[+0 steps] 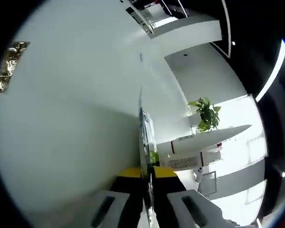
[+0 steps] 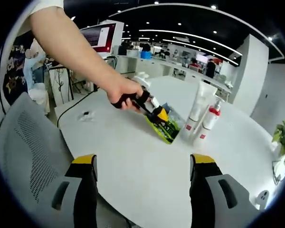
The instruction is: Arrange the skincare products in the storage area until every visible bottle or jar stands upright without overlapping.
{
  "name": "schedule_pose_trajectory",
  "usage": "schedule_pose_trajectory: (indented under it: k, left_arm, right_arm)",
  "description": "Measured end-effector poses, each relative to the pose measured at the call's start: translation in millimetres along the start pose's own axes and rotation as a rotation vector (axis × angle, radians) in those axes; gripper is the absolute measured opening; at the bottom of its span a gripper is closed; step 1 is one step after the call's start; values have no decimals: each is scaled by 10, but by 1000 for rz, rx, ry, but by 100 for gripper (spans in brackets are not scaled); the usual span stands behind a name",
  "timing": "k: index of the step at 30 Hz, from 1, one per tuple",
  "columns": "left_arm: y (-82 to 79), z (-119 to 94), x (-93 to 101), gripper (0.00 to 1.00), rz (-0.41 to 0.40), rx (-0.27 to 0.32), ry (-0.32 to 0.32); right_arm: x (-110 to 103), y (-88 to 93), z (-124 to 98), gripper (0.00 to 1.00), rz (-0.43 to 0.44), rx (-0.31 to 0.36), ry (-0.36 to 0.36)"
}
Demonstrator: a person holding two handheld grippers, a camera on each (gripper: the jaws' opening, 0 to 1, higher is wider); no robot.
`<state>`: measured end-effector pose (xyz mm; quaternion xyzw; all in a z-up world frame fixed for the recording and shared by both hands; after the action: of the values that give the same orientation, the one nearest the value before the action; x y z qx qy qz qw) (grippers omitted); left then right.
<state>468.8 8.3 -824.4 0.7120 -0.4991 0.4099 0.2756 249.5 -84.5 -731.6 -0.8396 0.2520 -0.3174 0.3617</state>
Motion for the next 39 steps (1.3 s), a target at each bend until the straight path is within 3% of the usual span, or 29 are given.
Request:
schedule_pose_trajectory:
  k: [3, 9, 13, 18, 20, 23, 28, 34, 39]
  left_arm:
    - [39, -9, 11, 15, 43, -34, -48]
    - [32, -11, 105, 24, 140, -31, -96]
    - [41, -31, 55, 23, 285, -77, -203]
    - [-43, -68, 50, 31, 362, -47, -268]
    - [-44, -68, 45, 32, 387, -59, -293]
    - [-20, -60, 43, 34, 489, -101, -354]
    - [10, -25, 71, 42, 523, -116, -382]
    - [16, -66, 57, 46, 667, -188, -468]
    - [29, -102, 59, 51, 628, -212, -467]
  right_arm:
    - [-3, 1, -1, 75, -2, -1, -1]
    - [-12, -2, 1, 75, -9, 0, -6]
    - [-5, 2, -3, 74, -7, -3, -4]
    - [0, -5, -7, 73, -16, -3, 0]
    - [-1, -5, -8, 72, -16, -3, -1]
    - [-6, -1, -9, 71, -22, -5, -2]
    - [-9, 4, -10, 70, -28, -10, -5]
    - [-23, 0, -9, 68, -32, -8, -12]
    - [-27, -4, -6, 68, -29, -6, -17]
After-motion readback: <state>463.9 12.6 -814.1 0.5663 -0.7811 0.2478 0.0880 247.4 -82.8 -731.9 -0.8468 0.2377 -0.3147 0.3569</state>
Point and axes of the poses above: the point that each gripper's makers call its tool centre point, and the gripper's own axes: z roughly forward along the fingers, x roughly to its right, y roughly out of its underside, the point moved 4 cm from there along -z, roughly backward along the fingers, and after that the axes turned 14 degrees about -z, right-handed, at the moved point
